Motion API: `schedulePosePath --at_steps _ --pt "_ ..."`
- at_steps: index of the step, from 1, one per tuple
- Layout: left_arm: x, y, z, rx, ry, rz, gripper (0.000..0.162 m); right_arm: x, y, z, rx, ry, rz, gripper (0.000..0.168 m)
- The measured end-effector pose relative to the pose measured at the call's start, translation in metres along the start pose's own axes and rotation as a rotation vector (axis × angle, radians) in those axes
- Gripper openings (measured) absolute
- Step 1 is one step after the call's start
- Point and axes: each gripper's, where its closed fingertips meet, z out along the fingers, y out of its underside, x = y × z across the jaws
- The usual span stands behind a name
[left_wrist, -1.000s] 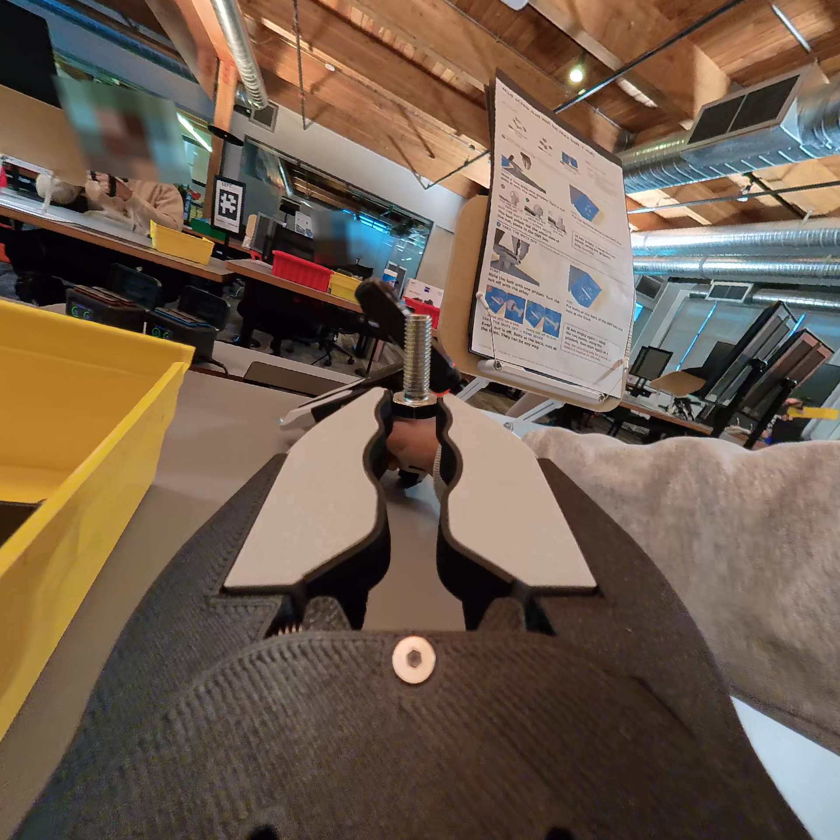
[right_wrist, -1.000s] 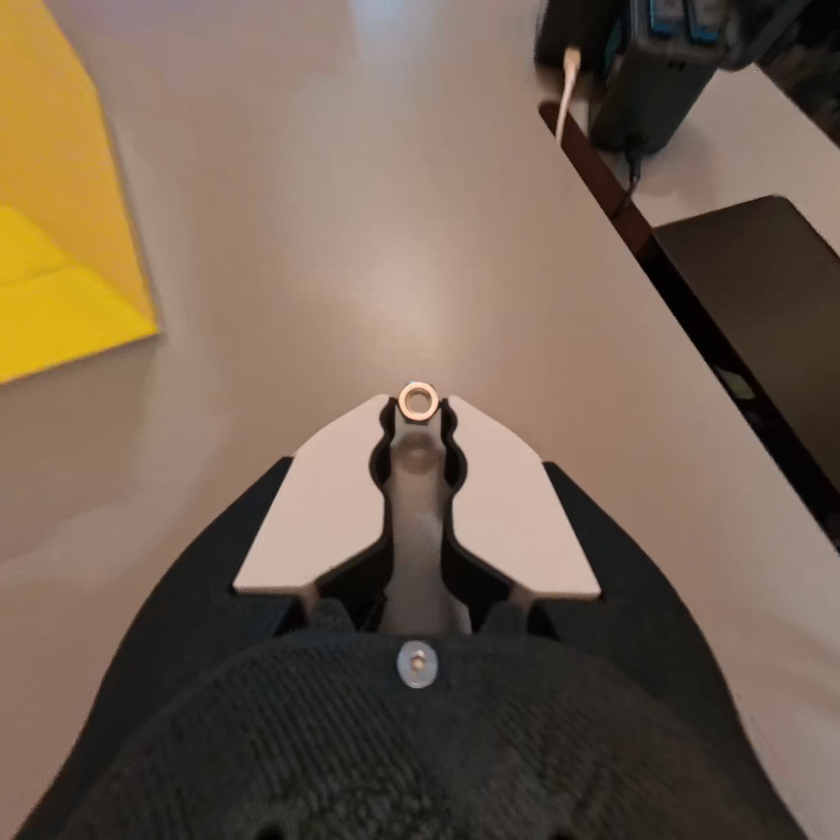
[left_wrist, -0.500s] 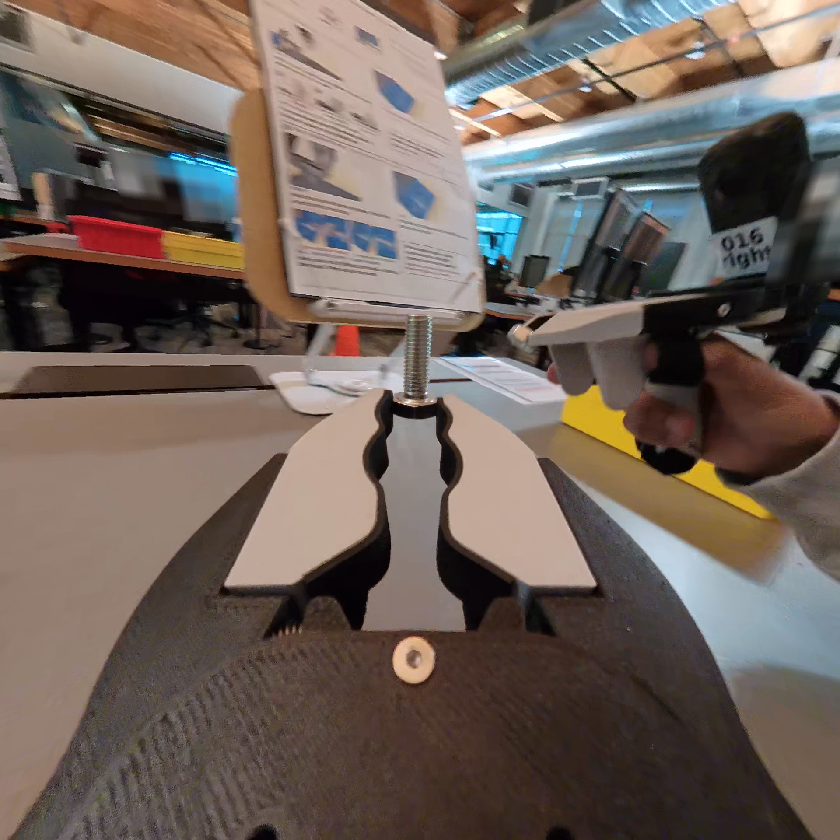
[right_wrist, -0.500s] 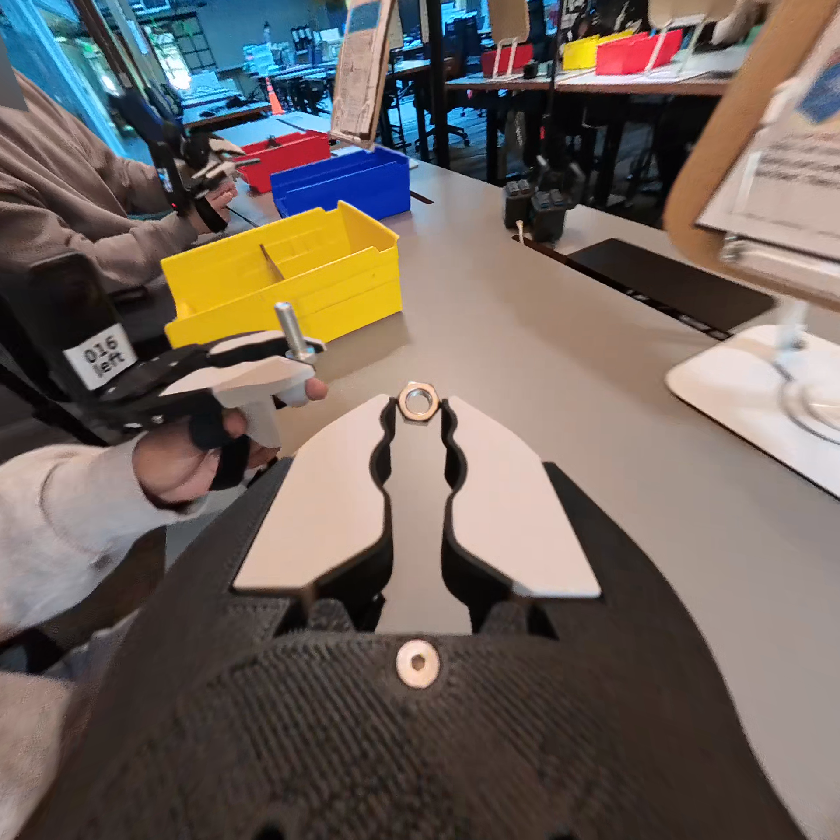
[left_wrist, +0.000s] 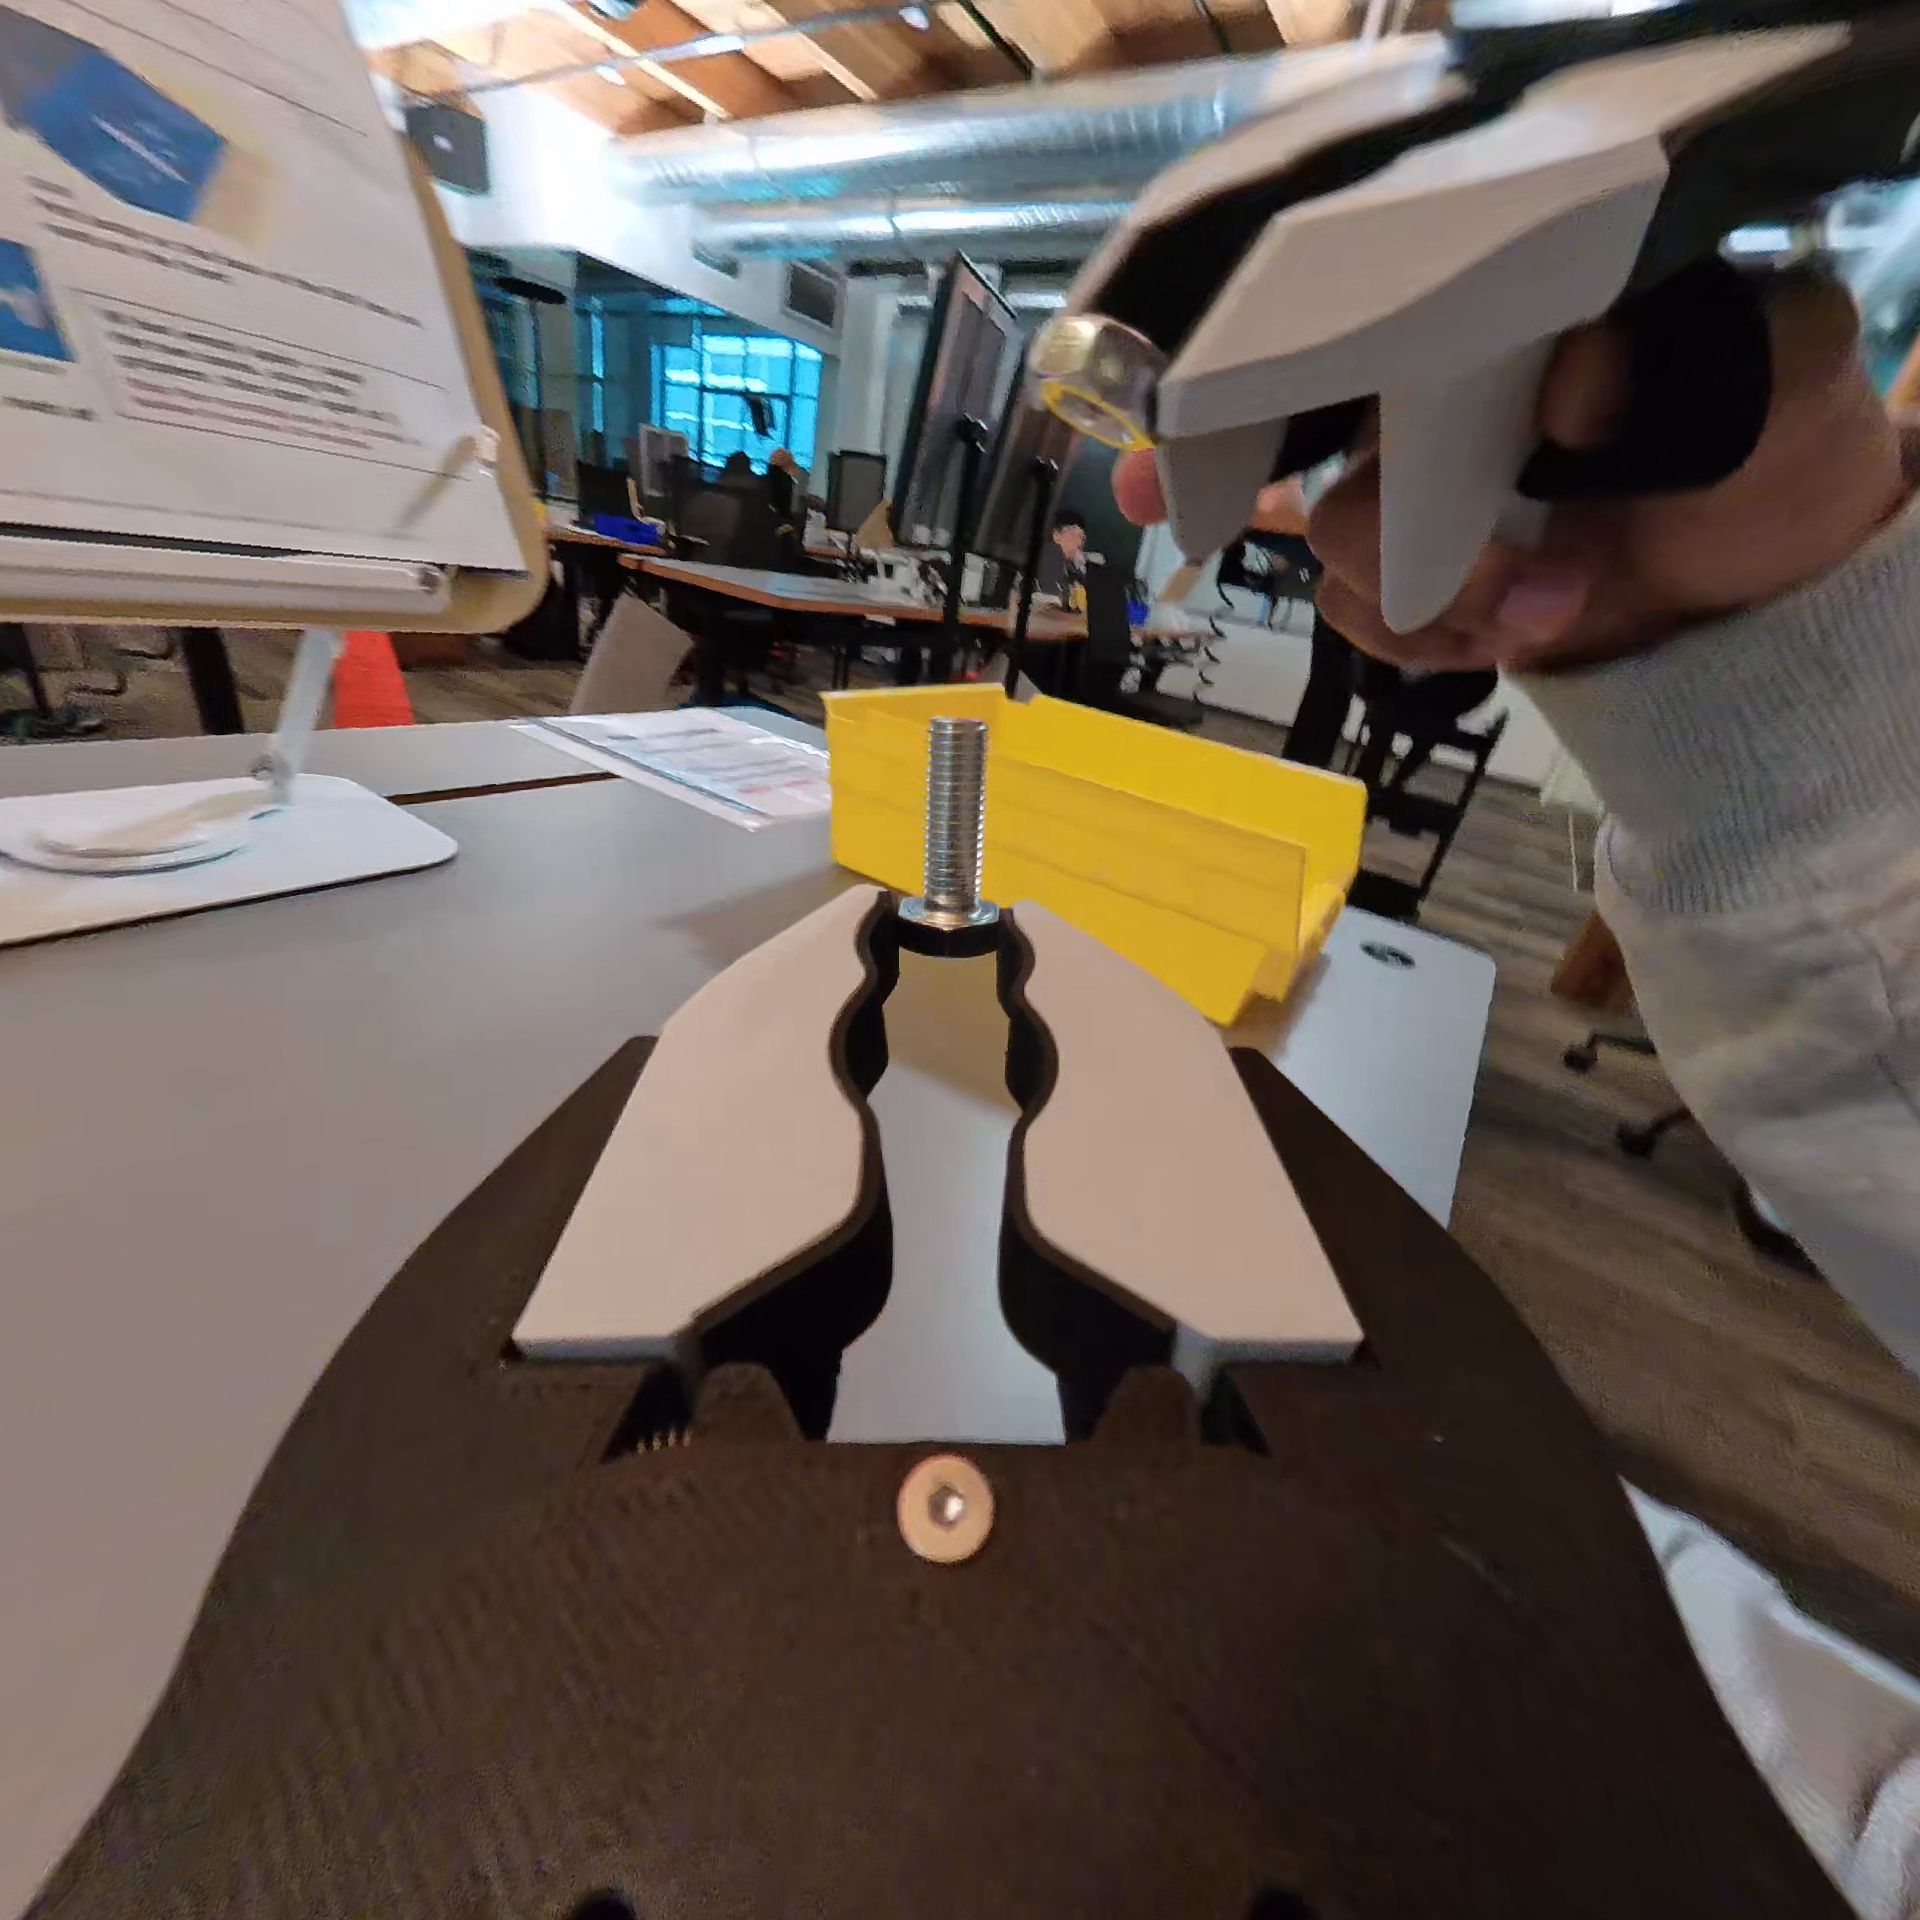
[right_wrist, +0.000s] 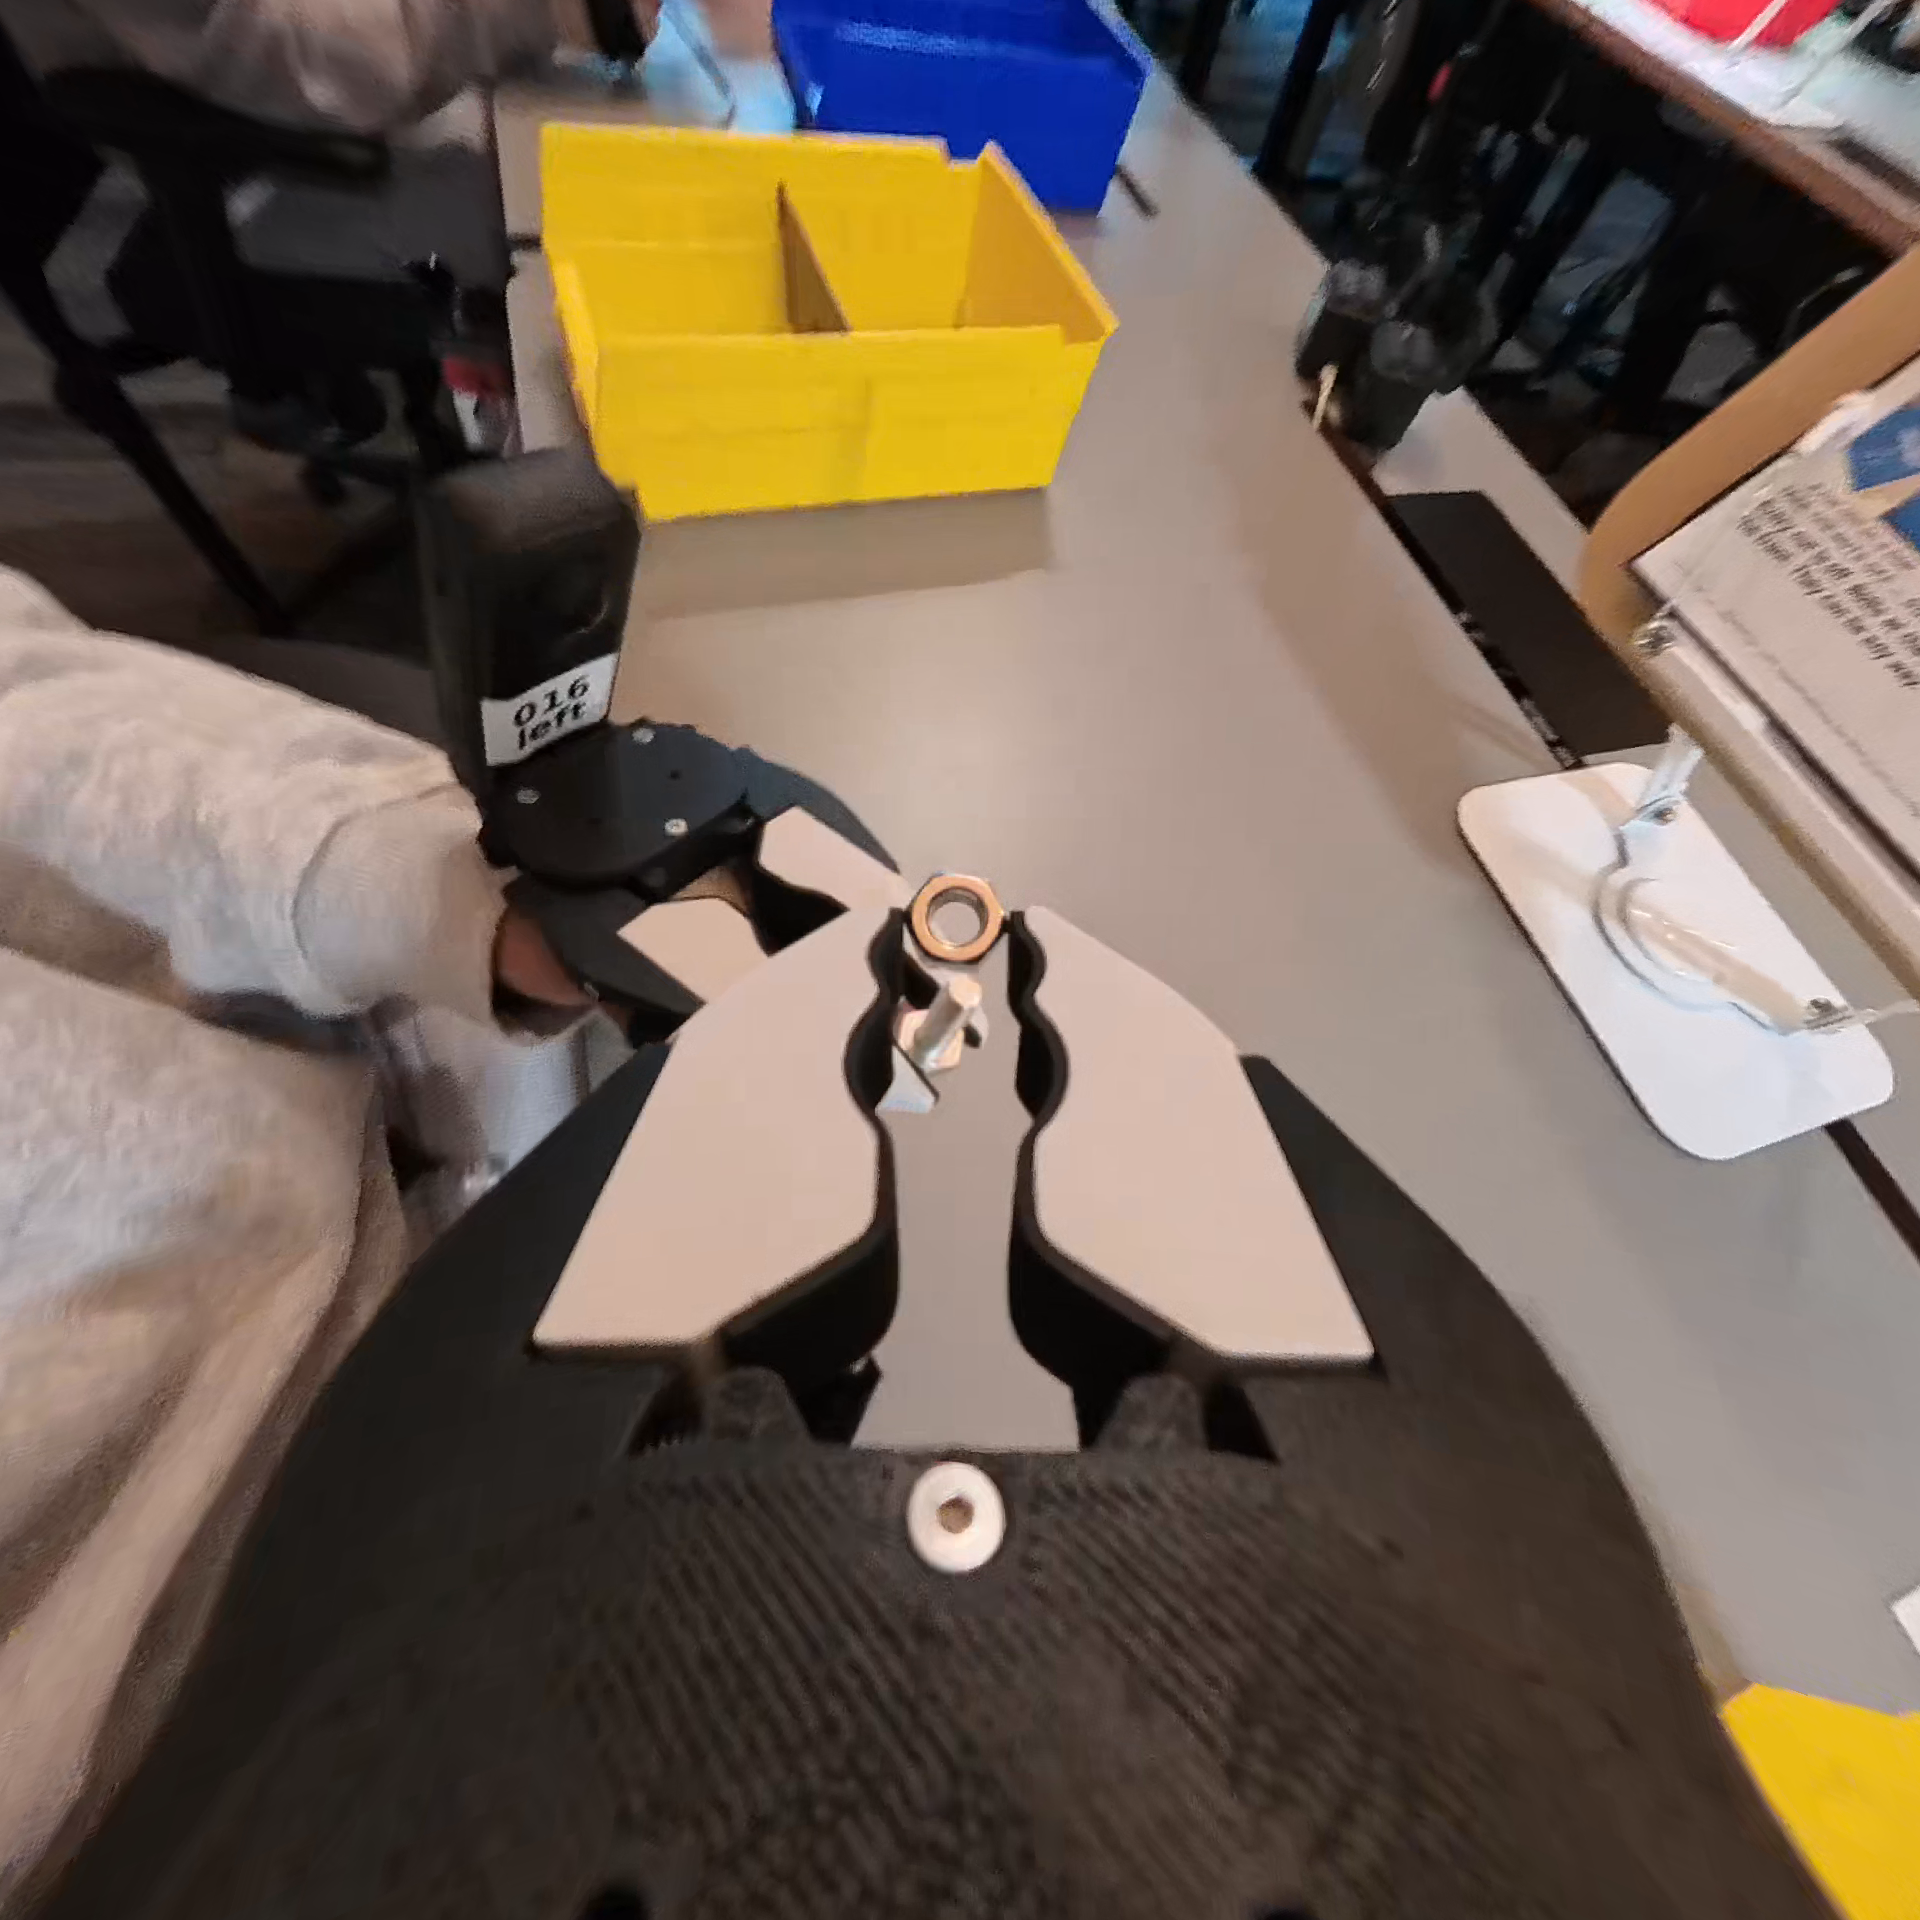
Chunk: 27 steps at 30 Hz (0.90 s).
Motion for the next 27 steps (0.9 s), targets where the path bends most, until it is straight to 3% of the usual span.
schedulePosePath --at_steps 6,11,17,27 --pt "0.015 0.016 0.003 -0.078 0.14 0.109 0.018 -0.013 0.017 -0.001 -0.044 -0.111 0.009 0.019" --pt "0.003 0.012 0.006 -0.063 0.15 0.041 0.018 0.003 0.034 0.0 -0.086 -0.081 0.042 0.019" --pt "0.003 0.02 0.011 -0.105 0.155 0.085 0.018 0.008 0.056 0.015 -0.148 -0.104 0.07 0.019" --pt "0.008 0.021 0.011 -0.11 0.17 0.084 0.018 0.002 0.059 0.018 -0.194 -0.117 0.049 0.019"
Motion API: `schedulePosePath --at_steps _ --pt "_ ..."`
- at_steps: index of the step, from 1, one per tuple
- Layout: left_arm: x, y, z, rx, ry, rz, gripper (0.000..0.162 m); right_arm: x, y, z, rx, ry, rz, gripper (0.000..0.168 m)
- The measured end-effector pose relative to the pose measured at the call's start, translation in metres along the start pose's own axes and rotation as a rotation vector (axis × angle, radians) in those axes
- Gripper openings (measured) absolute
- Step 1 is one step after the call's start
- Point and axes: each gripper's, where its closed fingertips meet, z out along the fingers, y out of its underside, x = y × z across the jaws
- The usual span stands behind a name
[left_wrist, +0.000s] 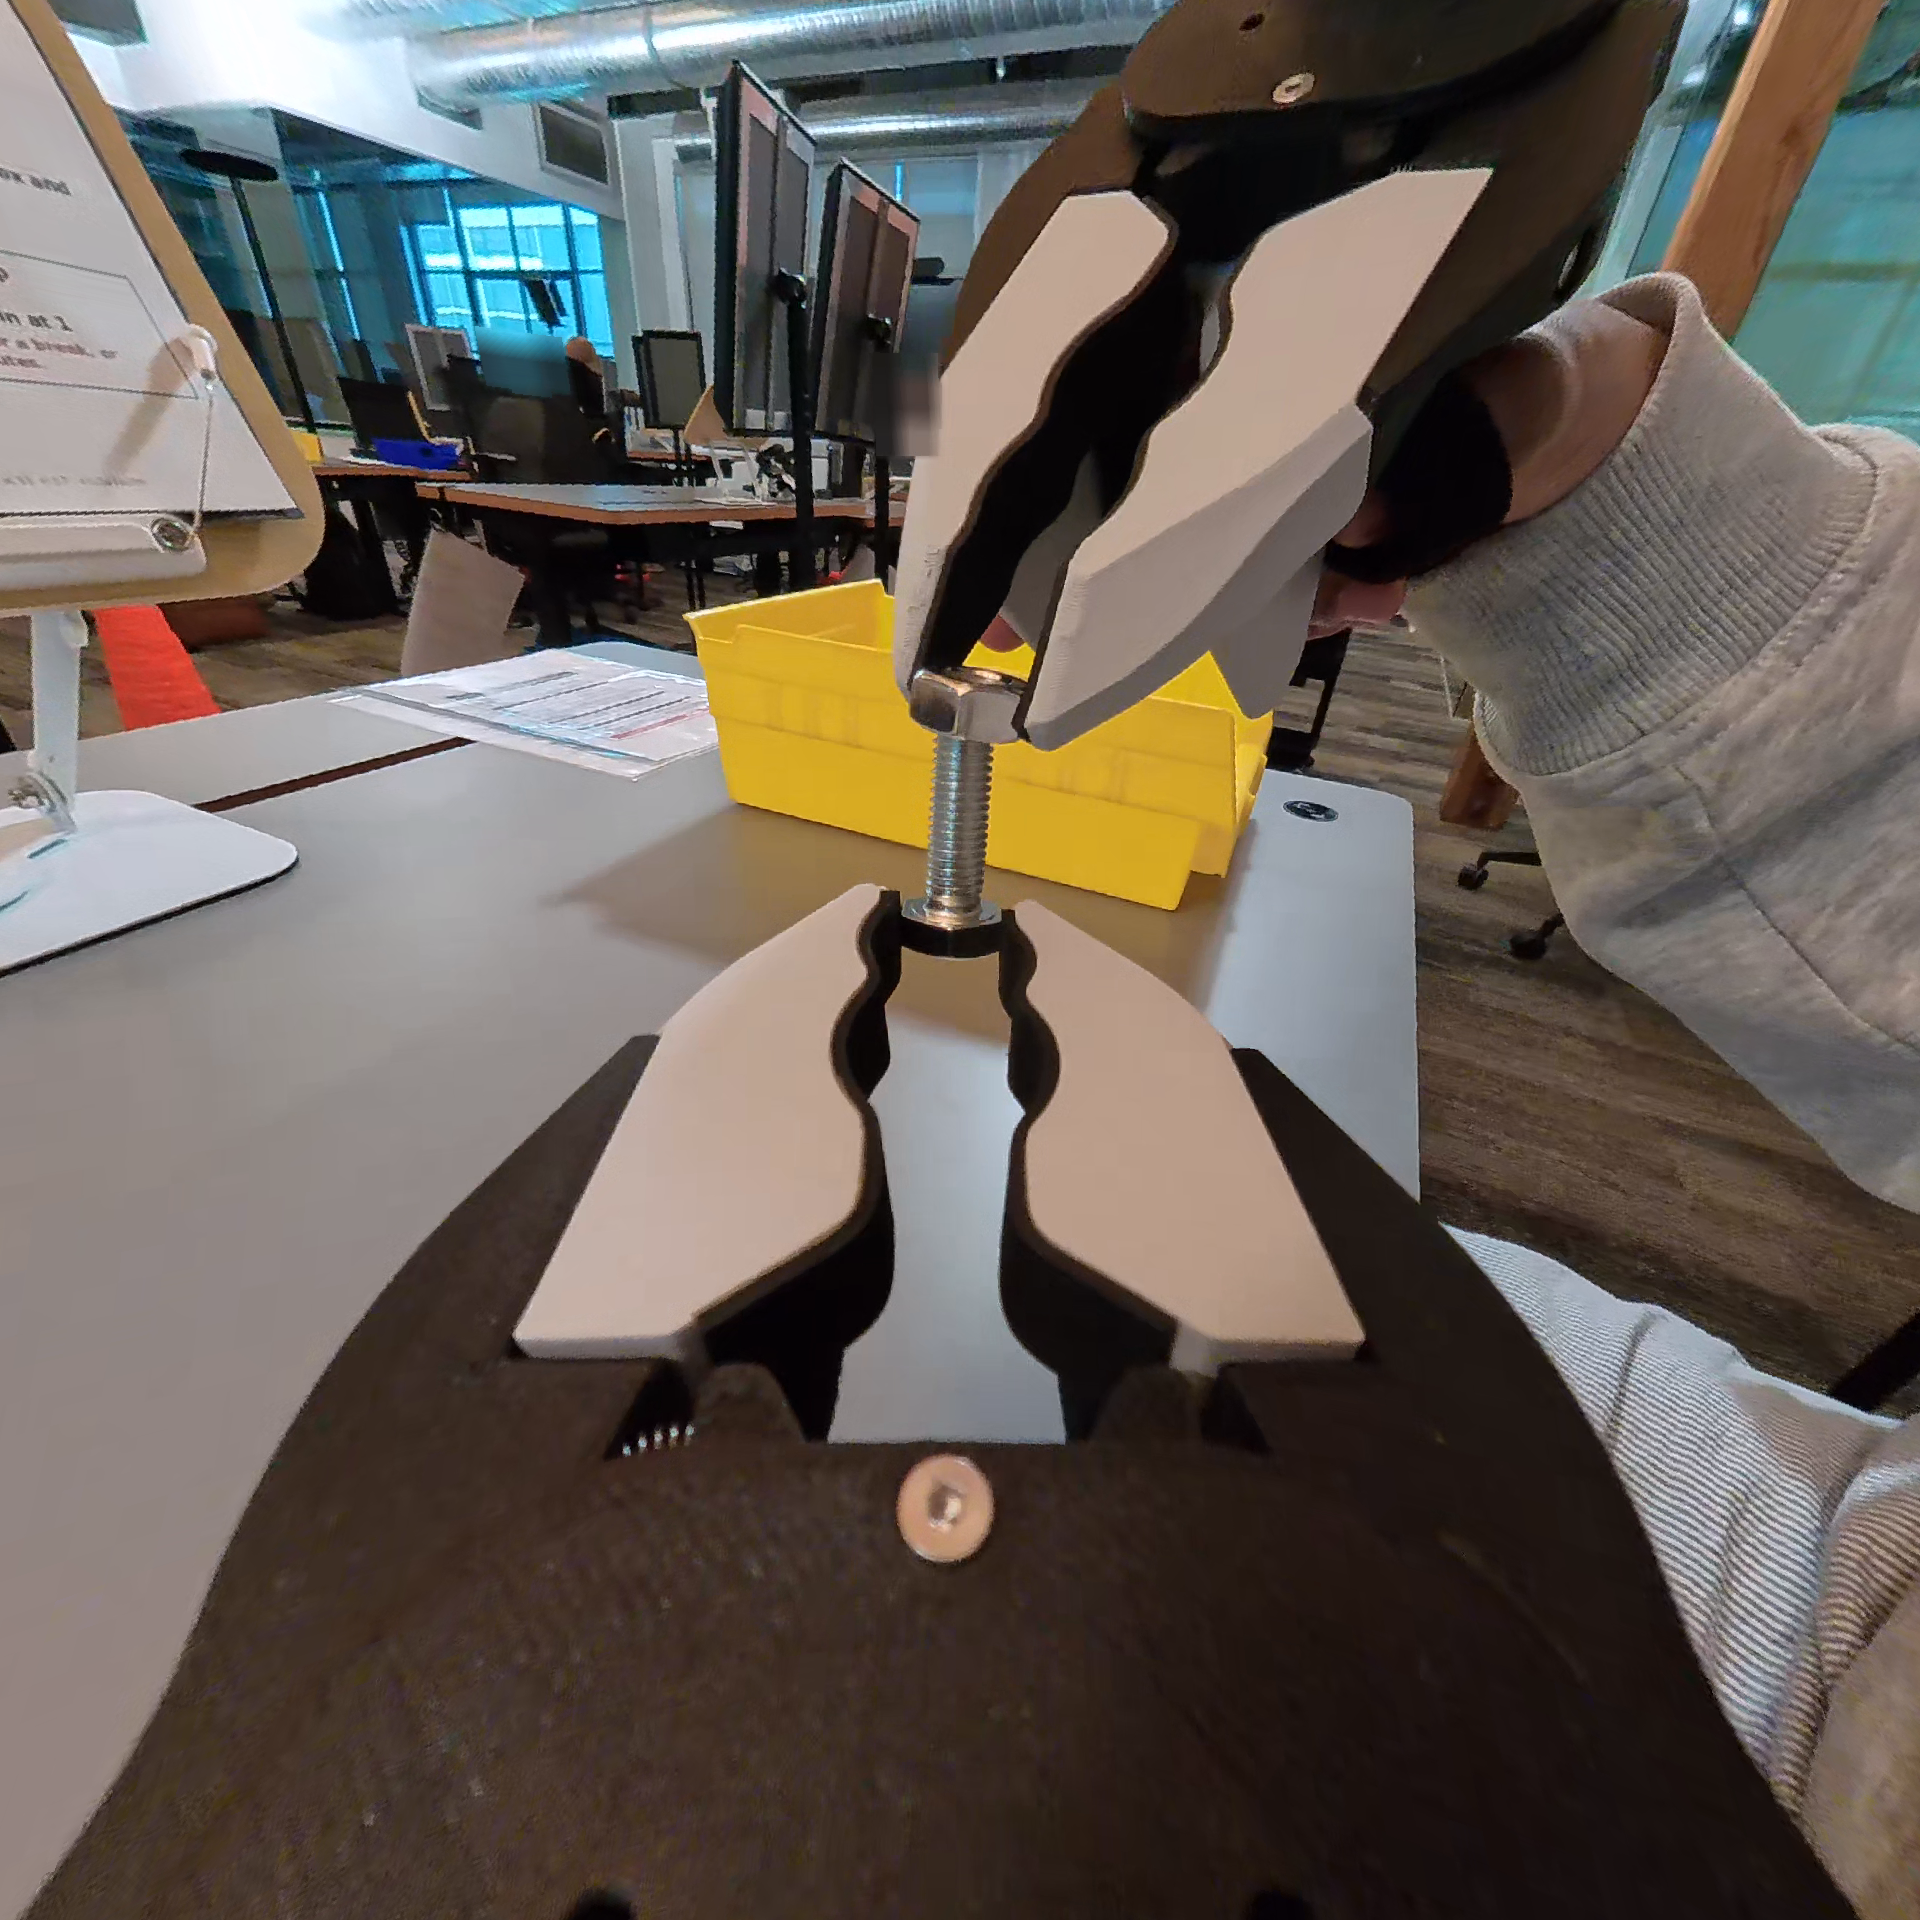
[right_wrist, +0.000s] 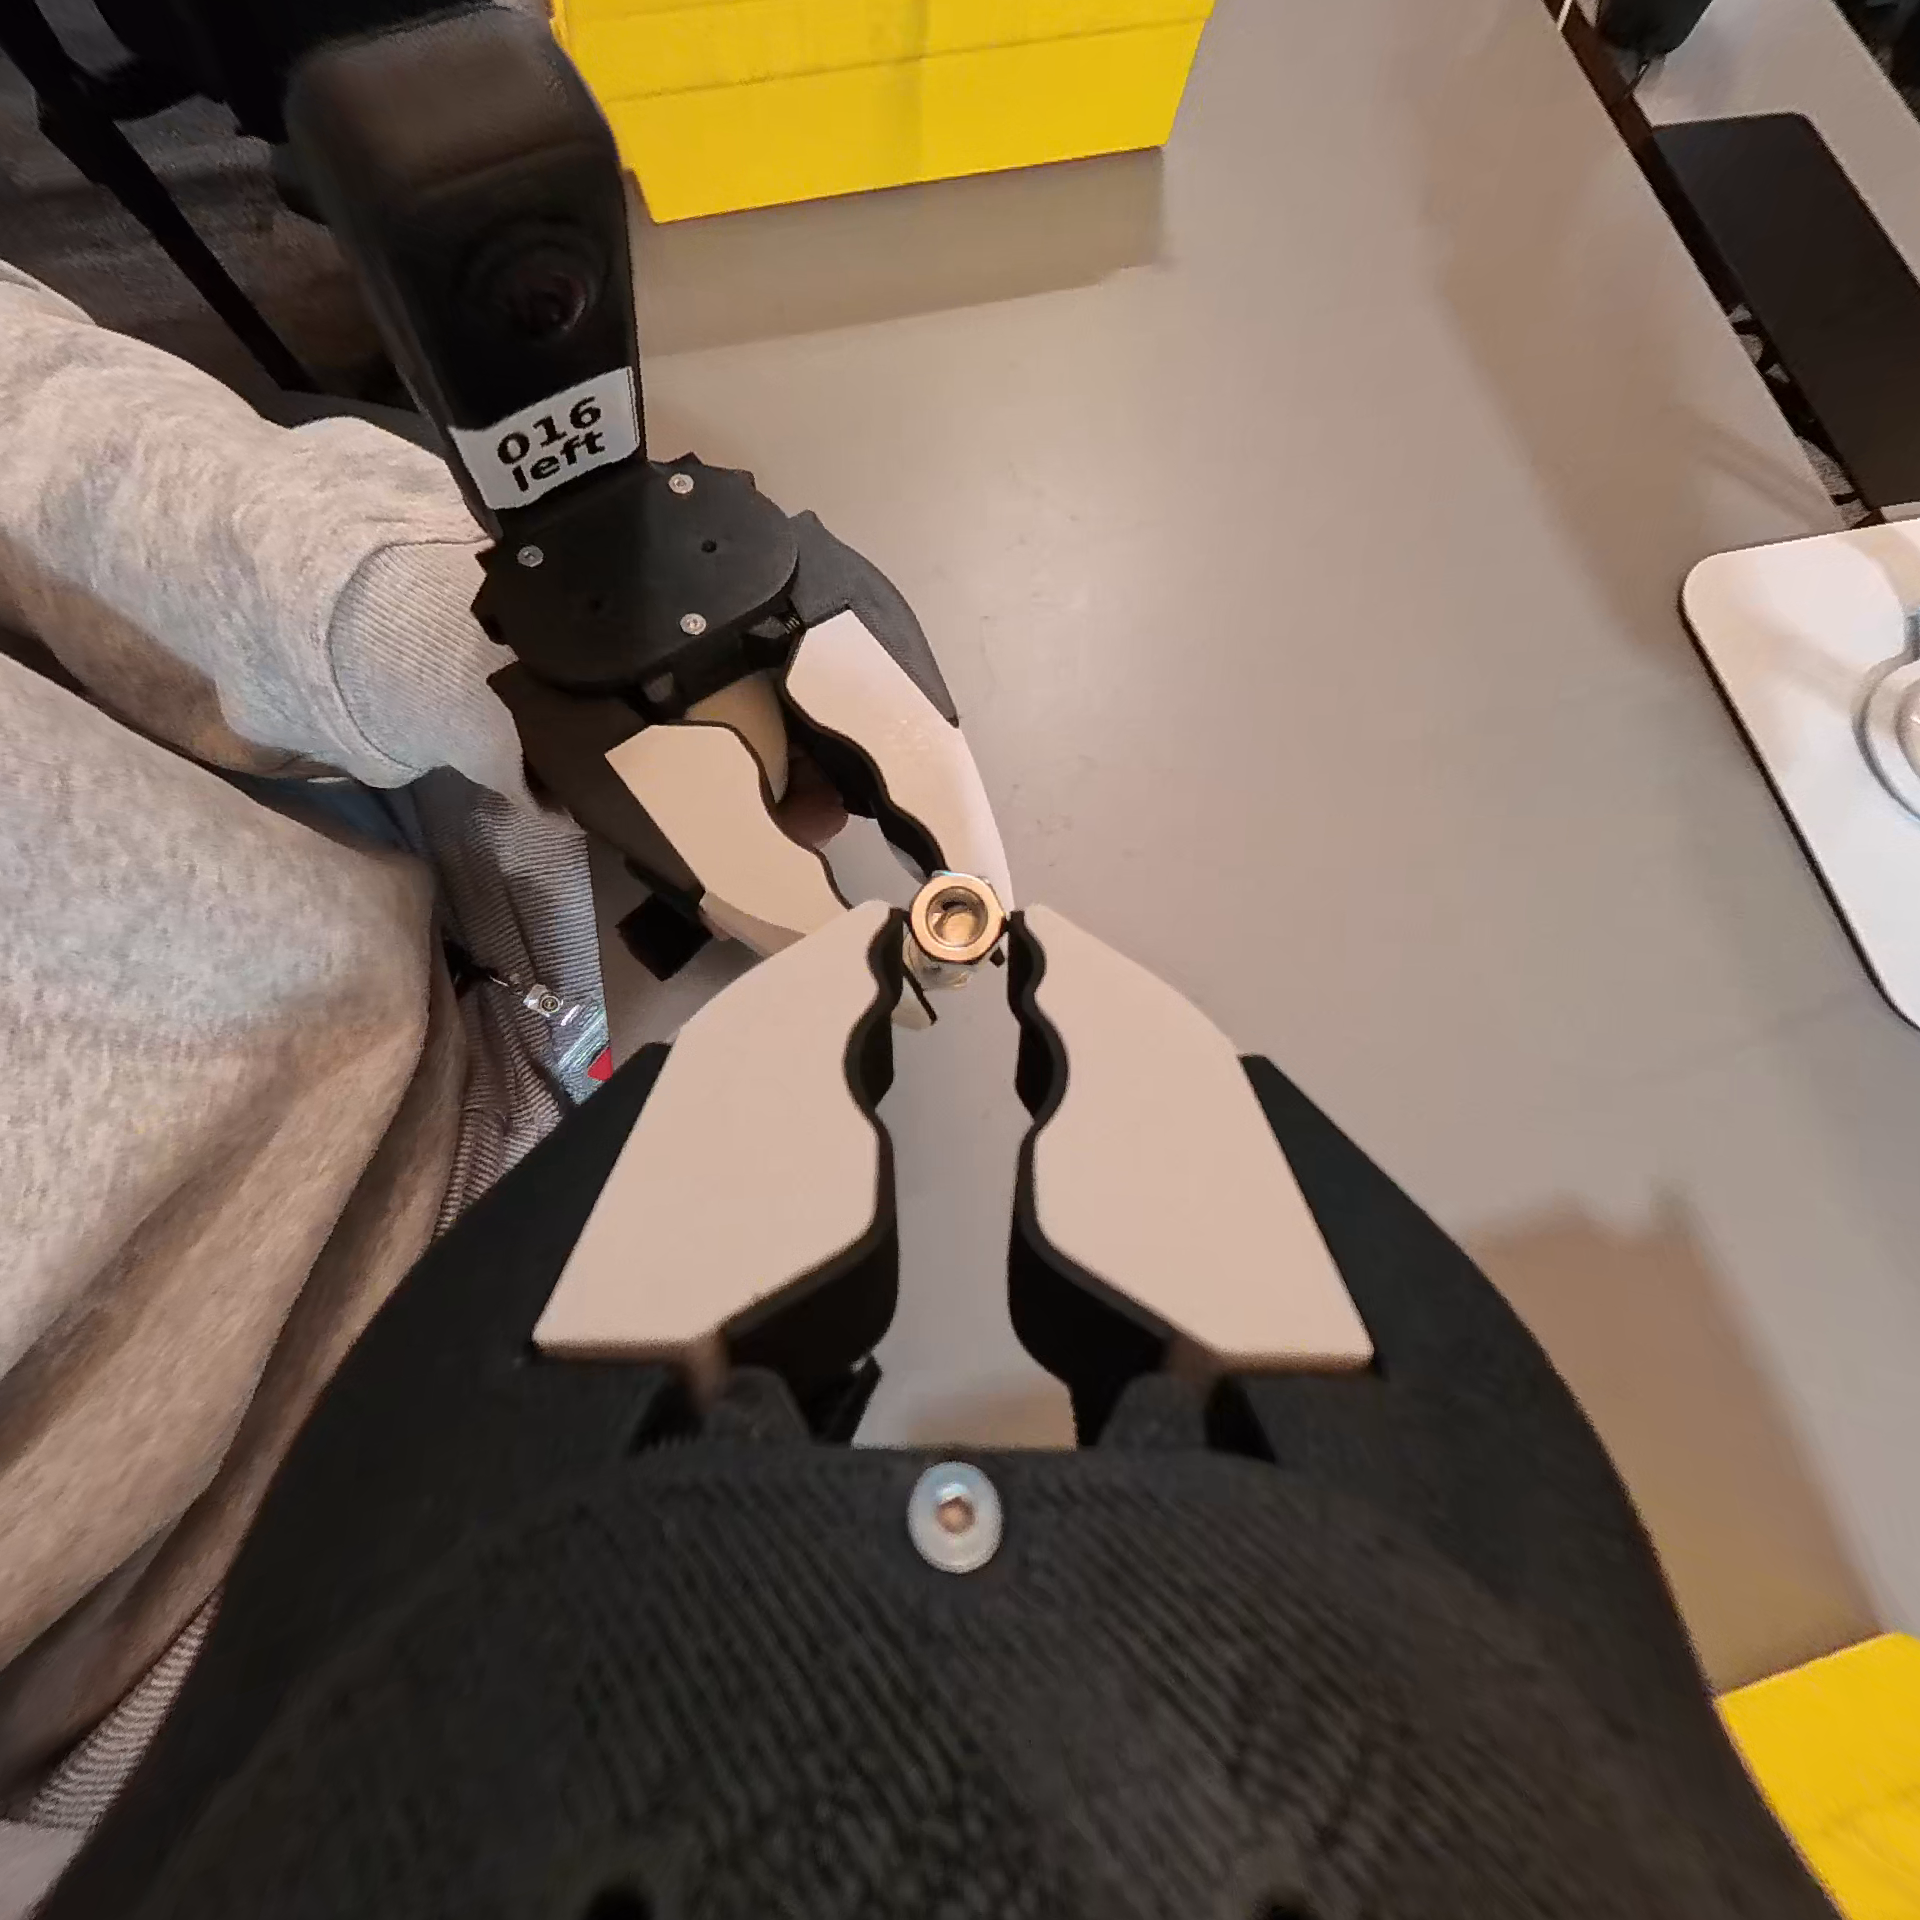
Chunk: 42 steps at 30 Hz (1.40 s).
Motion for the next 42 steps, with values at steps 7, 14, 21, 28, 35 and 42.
schedulePosePath --at_steps 7,14,21,28,35,42 --pt "0.003 -0.004 0.0 0.022 -0.02 0.062 0.018 -0.004 0.0 -0.004 0.004 -0.025 0.008 0.019" --pt "0.005 -0.007 0.0 0.051 -0.004 -0.004 0.018 -0.004 -0.003 -0.005 0.019 -0.03 0.017 0.019" --pt "0.002 -0.008 -0.001 0.057 -0.011 -0.015 0.018 -0.003 -0.005 -0.003 0.031 -0.013 0.005 0.019" --pt "0.001 -0.01 -0.002 0.066 -0.016 -0.023 0.018 -0.002 -0.009 -0.003 0.063 -0.012 -0.012 0.019" --pt "0.001 -0.017 -0.005 0.117 -0.003 -0.058 0.018 -0.004 -0.018 -0.004 0.162 -0.053 -0.016 0.019" --pt "0.001 -0.026 -0.01 0.173 0.011 -0.083 0.018 -0.006 -0.029 -0.005 0.294 -0.093 -0.032 0.019"
